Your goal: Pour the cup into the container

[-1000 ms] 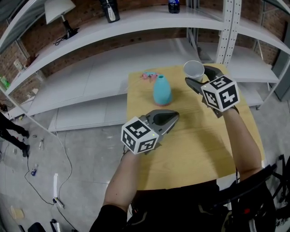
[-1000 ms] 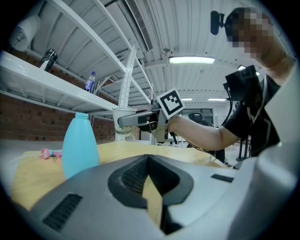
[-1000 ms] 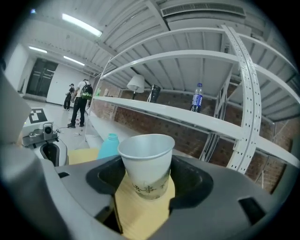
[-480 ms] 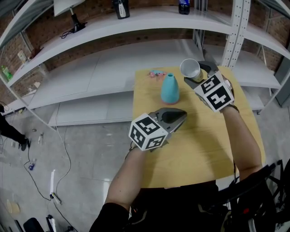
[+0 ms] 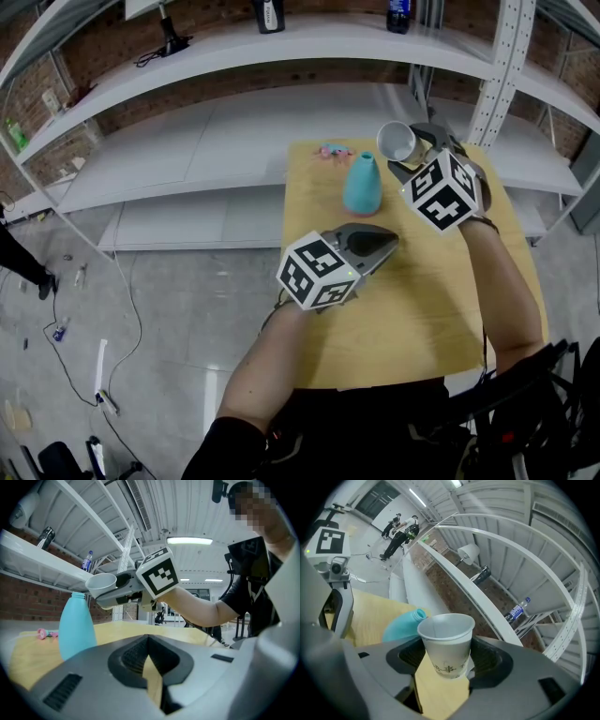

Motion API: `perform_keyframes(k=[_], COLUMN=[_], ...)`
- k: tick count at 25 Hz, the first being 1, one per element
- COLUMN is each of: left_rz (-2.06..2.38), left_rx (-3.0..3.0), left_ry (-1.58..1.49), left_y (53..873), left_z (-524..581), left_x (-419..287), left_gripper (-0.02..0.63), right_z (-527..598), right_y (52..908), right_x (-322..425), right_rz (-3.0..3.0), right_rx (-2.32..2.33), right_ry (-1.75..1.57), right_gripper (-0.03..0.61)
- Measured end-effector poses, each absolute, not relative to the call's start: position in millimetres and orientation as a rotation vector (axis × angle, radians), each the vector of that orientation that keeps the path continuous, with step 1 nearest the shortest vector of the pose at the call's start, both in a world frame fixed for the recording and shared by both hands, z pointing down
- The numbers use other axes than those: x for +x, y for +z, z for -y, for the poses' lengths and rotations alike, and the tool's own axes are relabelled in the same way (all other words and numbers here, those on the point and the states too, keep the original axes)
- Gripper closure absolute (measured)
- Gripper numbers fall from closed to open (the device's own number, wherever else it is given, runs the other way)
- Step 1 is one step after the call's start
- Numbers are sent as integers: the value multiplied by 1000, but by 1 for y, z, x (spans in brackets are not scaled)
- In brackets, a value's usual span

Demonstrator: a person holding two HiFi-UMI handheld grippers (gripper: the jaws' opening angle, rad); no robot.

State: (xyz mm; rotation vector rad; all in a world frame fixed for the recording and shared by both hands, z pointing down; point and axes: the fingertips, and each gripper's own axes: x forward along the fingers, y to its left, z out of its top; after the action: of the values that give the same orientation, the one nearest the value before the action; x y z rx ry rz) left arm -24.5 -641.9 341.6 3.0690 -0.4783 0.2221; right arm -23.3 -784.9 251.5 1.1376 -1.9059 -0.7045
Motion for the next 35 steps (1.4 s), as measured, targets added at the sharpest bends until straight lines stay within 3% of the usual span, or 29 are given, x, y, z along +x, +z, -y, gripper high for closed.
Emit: perform_keyframes(k=[35], left_rz=[456], left_rx=[3078], left_ry=[223], left_y=[345], left_z=[641], left_x=[-24], left_gripper=[621], right_z=[797], right_y=[250], right_x=[-44], right_rz=[1626], right_rx=[1051], right_ry=[-958], right_gripper=[275])
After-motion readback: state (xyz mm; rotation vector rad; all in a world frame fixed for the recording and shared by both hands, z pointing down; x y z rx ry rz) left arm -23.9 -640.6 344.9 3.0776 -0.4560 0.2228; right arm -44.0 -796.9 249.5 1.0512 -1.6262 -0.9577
